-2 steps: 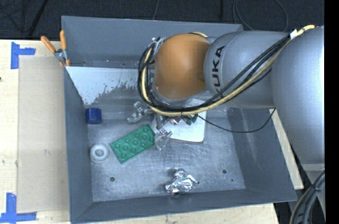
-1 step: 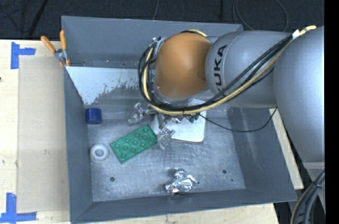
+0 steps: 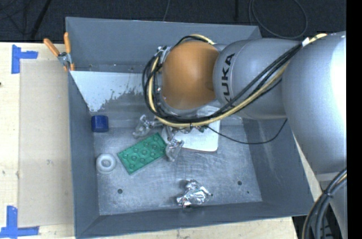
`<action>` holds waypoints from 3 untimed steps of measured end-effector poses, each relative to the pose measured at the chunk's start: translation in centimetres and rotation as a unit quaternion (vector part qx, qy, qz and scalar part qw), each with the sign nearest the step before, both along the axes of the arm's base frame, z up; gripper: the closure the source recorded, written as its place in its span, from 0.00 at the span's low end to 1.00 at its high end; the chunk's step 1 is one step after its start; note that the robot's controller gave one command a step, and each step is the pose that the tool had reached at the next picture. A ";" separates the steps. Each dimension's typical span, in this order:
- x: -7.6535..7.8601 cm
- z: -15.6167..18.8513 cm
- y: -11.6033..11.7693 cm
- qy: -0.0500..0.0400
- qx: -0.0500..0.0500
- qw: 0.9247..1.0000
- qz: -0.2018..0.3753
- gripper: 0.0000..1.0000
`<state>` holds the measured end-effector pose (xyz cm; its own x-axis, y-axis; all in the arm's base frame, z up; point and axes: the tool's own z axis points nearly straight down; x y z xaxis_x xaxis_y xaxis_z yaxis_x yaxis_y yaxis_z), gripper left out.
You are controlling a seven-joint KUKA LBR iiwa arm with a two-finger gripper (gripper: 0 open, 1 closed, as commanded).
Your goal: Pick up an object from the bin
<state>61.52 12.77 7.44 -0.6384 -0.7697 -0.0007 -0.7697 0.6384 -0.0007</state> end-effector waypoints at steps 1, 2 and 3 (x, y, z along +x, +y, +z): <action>0.1 0.1 0.0 0.000 0.001 1.000 -0.003 0.00; 0.2 0.3 0.1 -0.002 0.002 1.000 -0.004 1.00; 0.3 3.3 0.2 -0.001 0.001 1.000 -0.005 1.00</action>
Offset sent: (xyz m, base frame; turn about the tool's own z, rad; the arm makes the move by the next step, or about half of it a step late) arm 0.0000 0.0000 0.0000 0.0000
